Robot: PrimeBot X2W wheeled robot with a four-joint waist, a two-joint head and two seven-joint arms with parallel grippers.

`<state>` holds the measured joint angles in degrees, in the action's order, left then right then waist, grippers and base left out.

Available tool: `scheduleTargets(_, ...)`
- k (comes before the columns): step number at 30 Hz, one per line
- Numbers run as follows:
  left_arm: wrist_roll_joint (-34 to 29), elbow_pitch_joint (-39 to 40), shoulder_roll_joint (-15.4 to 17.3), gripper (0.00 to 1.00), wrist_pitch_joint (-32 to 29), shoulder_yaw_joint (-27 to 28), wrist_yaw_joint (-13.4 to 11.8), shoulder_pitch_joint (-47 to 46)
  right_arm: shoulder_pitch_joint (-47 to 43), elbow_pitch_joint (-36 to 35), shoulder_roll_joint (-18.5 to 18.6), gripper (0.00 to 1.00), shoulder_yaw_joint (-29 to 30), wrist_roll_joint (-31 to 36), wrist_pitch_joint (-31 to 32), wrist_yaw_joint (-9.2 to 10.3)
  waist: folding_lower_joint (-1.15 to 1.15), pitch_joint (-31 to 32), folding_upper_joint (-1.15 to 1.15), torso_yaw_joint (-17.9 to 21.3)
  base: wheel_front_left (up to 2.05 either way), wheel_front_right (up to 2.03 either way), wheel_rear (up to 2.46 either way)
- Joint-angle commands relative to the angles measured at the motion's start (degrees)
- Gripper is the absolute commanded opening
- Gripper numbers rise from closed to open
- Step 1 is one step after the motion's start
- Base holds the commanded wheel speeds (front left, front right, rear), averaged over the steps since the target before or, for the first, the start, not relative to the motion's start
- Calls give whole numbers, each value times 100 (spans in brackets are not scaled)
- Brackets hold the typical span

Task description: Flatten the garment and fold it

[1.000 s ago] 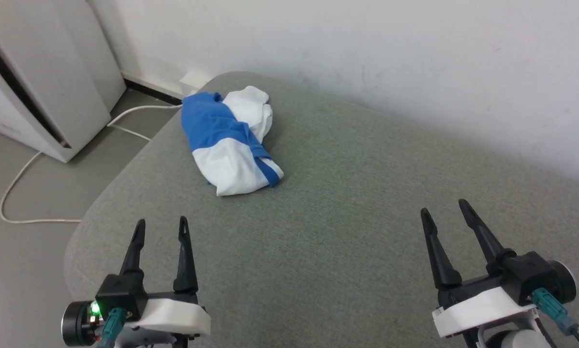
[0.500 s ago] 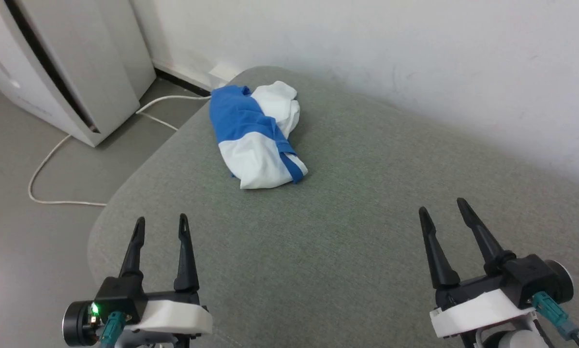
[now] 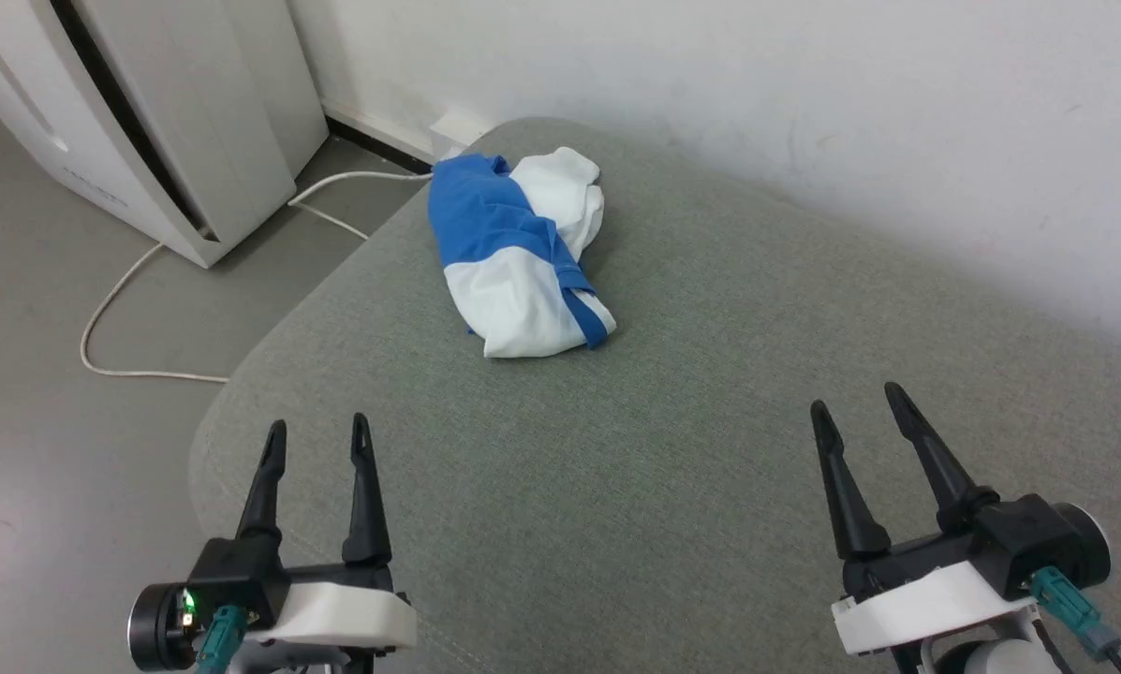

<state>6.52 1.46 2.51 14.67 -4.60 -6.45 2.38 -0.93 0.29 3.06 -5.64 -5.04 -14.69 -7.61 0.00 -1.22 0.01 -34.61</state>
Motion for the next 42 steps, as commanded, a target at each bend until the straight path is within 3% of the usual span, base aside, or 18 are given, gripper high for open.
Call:
scheduleTargets(1,17,14,37,100,33,-25,4,53,-4,0,-18,100,13,36,-30,12,0,-45,-1,28,0,0,0)
scheduleTargets(5,182,-345,37,100,33,-91,112,-49,75,-31,-18,100,4,172,-30,12,0,-281,-1,142,0,0,0)
scheduleTargets(12,581,-1630,144,100,-74,-137,617,-1187,254,-63,-18,100,-108,563,-30,12,0,-1009,-1,549,0,0,0)
scheduleTargets(23,808,-3322,1062,100,-1903,-227,1239,-3757,638,-265,166,100,-177,846,-30,12,0,-2142,-1,1382,0,0,0)
scheduleTargets(24,808,-3322,1062,100,-1903,-227,1239,-3757,638,-265,166,100,-177,846,-30,12,0,-2142,-1,1382,0,0,0)
scheduleTargets(32,1541,-4194,1806,100,-3675,-322,1387,-5085,910,-371,169,100,-153,848,-30,12,0,-2795,-1,1988,0,0,0)
scheduleTargets(42,2632,-4610,2242,100,-4773,-590,1393,-5433,1098,-377,120,100,-48,875,-30,12,0,-3164,-1,2262,0,0,0)
